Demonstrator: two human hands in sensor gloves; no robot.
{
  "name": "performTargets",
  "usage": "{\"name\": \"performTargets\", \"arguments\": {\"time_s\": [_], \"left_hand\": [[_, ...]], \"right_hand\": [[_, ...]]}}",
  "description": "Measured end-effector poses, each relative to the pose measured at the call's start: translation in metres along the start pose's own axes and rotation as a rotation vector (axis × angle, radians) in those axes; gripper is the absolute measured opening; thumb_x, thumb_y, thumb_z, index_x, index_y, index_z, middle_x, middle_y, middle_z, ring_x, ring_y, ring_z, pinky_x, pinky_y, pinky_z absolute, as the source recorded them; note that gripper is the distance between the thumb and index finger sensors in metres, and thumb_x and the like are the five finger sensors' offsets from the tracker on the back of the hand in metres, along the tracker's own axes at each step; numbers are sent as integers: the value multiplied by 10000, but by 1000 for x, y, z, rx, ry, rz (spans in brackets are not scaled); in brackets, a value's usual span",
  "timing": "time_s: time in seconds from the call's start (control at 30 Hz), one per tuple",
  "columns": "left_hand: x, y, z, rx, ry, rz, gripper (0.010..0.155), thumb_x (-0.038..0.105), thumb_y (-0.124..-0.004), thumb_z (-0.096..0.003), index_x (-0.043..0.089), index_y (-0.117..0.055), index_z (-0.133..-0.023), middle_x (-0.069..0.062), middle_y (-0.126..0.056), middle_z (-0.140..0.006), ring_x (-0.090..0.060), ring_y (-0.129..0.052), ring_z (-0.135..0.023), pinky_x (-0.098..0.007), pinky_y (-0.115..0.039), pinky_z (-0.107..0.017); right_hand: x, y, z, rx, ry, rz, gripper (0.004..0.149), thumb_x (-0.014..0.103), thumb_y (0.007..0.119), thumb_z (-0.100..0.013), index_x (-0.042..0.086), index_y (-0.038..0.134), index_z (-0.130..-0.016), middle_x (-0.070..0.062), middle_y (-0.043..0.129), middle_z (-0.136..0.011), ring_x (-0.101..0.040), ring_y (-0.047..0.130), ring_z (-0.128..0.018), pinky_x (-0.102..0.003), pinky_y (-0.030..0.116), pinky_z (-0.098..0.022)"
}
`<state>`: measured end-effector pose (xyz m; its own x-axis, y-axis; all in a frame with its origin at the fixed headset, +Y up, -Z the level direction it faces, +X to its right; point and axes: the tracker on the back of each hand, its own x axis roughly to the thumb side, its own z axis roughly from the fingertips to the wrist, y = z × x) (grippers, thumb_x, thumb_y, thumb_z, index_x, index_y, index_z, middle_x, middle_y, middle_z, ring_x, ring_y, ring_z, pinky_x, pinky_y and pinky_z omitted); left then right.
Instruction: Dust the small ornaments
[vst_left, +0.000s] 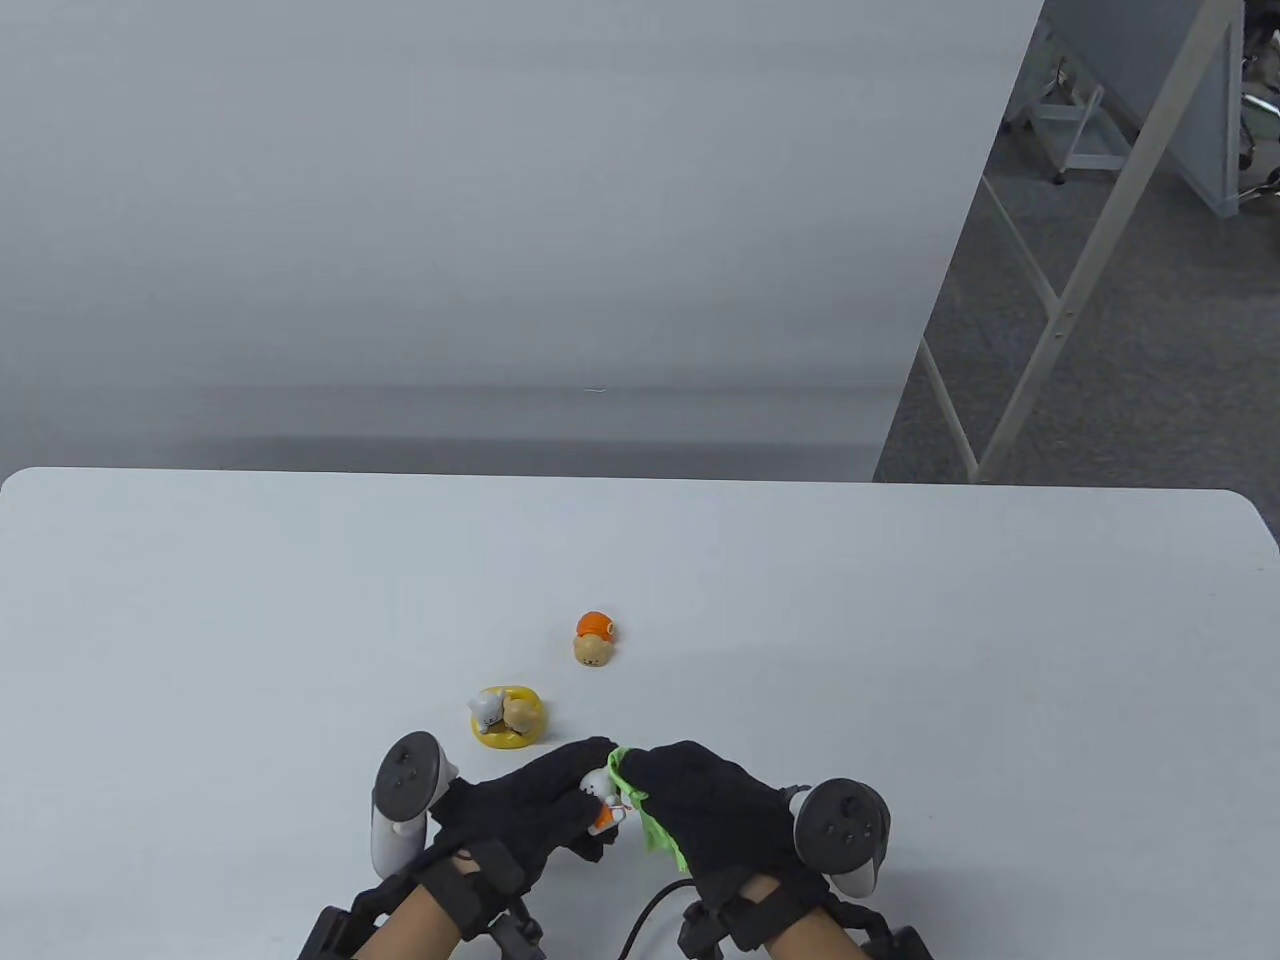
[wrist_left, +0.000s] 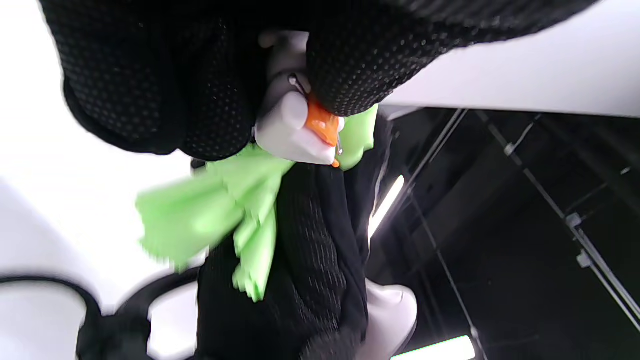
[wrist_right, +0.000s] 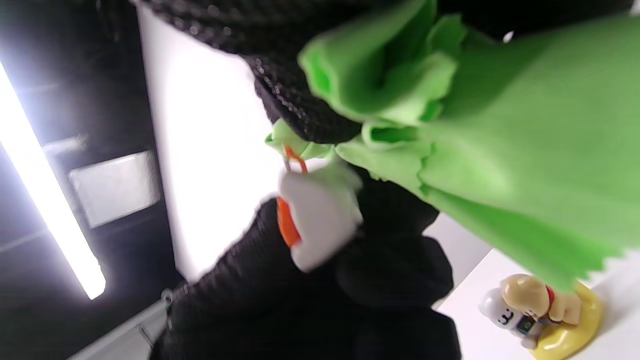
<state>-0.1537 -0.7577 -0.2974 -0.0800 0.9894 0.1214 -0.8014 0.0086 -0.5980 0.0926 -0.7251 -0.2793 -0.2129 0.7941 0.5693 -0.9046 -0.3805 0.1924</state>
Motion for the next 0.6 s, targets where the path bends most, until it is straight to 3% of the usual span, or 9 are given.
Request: {"name": "performTargets", "arguments": {"time_s": [0.1,0.23,0.43,0.5,0.6], "left_hand": [[0,-2,2,59,-18,2,634,246,-812,-531,-74,-655,-1055,-310,-795,-957,-452,-1036,-659,-564,-962,-436],[7,0,5,218,-98,-71,622,243,-815,-510,-48,-684,-1044,-291,-803,-957,-446,-1044,-661,-554,-982,-434],[8,11,2,234,-133,-132,625,238,-817,-516,20,-647,-1076,-266,-747,-985,-456,-1049,-673,-551,-982,-434],[5,16,1,207,-64,-130,665,251,-809,-548,116,-543,-1142,-276,-706,-987,-454,-1032,-682,-551,-967,-448],[0,17,2,197,25,-144,578,273,-829,-569,106,-669,-1099,-291,-684,-970,-447,-1024,-675,-546,-964,-446]], "right_hand": [[1,1,0,18,-12,18,342,109,911,-484,190,925,-816,-359,929,-758,-472,1013,-528,-723,828,-474],[5,4,-1,-15,-21,47,351,105,907,-484,150,904,-832,-374,936,-743,-466,1020,-506,-719,838,-463],[-1,1,-2,65,109,78,393,116,902,-493,35,863,-876,-375,952,-719,-455,1033,-480,-711,855,-443],[-1,-4,1,-12,112,81,386,115,901,-496,43,873,-874,-381,946,-716,-458,1025,-474,-714,847,-438],[12,-2,1,-53,15,170,396,122,892,-508,55,845,-895,-380,930,-724,-459,1010,-482,-715,830,-448]]}}
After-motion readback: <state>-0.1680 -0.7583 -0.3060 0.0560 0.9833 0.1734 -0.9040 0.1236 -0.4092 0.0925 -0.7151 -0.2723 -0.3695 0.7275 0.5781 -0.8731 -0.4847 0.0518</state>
